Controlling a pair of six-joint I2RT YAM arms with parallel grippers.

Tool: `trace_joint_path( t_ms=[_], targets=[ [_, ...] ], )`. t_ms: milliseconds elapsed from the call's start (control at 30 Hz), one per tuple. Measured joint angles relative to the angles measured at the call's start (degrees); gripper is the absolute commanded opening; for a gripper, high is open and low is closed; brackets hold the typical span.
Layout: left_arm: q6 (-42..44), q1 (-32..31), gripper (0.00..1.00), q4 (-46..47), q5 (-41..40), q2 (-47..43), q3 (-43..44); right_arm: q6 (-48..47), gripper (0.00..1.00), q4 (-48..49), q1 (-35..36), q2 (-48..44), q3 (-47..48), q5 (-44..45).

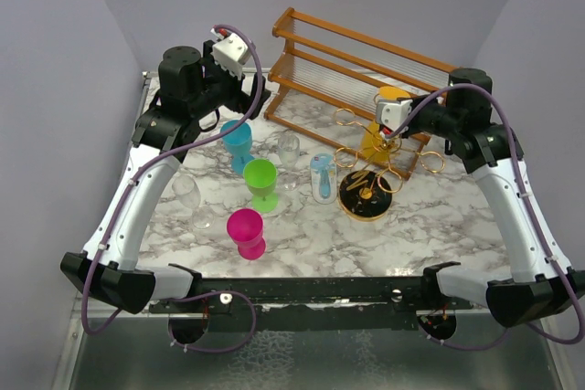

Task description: Place the wine glass upside down on the wine glass rack

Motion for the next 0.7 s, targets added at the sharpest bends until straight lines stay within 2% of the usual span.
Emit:
trace_joint_path(
  t_ms=[467, 700],
  targets=[
    [0.3, 0.0, 0.93, 0.0, 0.0, -0.1, -0.1, 0.2, 0.1, 2.4, 0.2, 1.9, 0.0, 0.0],
    [0.5, 0.0, 0.93, 0.1, 0.0, -0.1, -0.3, 1.6, 0.16, 2.4, 0.2, 1.9, 0.0, 0.1]
  ],
)
